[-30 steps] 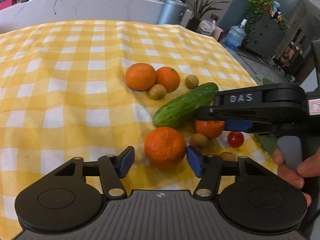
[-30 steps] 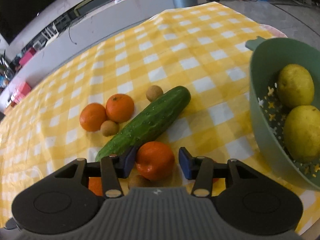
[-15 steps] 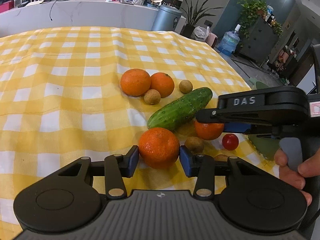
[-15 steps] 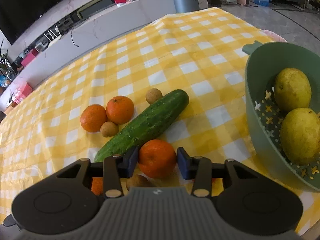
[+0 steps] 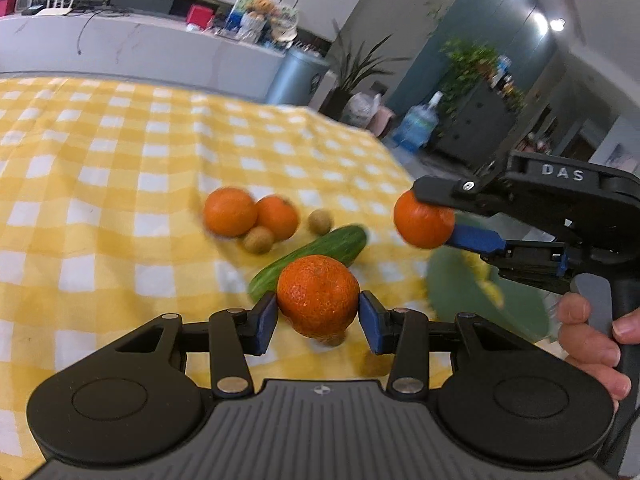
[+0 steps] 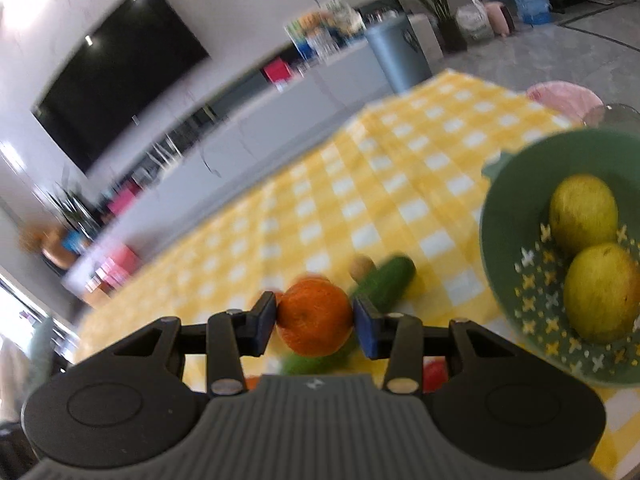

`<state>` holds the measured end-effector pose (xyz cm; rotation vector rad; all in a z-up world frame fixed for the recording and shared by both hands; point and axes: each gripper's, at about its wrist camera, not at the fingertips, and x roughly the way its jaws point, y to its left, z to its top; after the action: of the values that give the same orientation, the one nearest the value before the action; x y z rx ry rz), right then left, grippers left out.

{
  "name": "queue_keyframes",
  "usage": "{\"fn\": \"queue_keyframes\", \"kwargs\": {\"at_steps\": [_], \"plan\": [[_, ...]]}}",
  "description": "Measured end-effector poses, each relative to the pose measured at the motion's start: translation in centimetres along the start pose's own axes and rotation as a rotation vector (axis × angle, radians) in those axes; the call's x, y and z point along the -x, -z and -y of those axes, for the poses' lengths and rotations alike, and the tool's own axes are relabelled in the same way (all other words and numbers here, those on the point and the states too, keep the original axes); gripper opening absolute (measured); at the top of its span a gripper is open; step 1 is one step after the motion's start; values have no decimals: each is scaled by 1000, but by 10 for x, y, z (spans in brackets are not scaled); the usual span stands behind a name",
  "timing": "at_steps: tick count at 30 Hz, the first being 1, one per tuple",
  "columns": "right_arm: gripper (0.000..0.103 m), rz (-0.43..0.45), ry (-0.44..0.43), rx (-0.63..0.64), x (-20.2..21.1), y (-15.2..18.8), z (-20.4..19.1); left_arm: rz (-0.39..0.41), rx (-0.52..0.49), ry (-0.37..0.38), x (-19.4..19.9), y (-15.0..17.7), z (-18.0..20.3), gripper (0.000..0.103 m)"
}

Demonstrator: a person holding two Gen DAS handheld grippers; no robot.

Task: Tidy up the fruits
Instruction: 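Carry the orange to the colander and release it with the left tool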

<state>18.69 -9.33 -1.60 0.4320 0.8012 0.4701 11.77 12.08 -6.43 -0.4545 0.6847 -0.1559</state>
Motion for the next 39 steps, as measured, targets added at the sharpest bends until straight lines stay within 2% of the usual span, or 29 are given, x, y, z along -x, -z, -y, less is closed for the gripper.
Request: {"fn": "queue_keyframes", "kwargs": {"at_steps": [5, 10, 13, 17, 21, 23, 27, 31, 32, 33, 34, 39], "plan": [[40, 142, -53, -54, 43, -14, 14, 25, -2, 84, 10, -13, 16, 50], [40, 306, -23, -172, 92, -22, 54, 6, -24, 141, 0, -29, 44, 50], [40, 351, -6, -249, 107, -23, 81, -22, -26, 176, -15, -36, 62, 50], [40, 344, 10, -336, 106, -20, 108, -67, -24, 238, -38, -39, 86, 50], [40, 279, -7, -369, 86, -19, 125, -99, -28, 288, -56, -38, 103, 50], [40, 240, 11, -383, 73, -18, 132, -111, -35, 298, -64, -37, 109, 50], [40, 175, 52, -378, 53, -19, 138, -145, -59, 286, -80, -32, 122, 50], [42, 156, 63, -387, 43, -19, 142, -175, -79, 279, -87, -29, 126, 50], [46, 151, 61, -390, 41, -20, 144, -192, -89, 281, -90, -28, 127, 50], [59, 146, 56, -391, 39, -21, 144, -209, -102, 282, -93, -27, 129, 50], [63, 146, 49, -391, 40, -22, 144, -220, -112, 279, -94, -26, 131, 50], [64, 229, 44, -401, 60, -22, 146, -244, -175, 216, -104, -20, 143, 50]]}}
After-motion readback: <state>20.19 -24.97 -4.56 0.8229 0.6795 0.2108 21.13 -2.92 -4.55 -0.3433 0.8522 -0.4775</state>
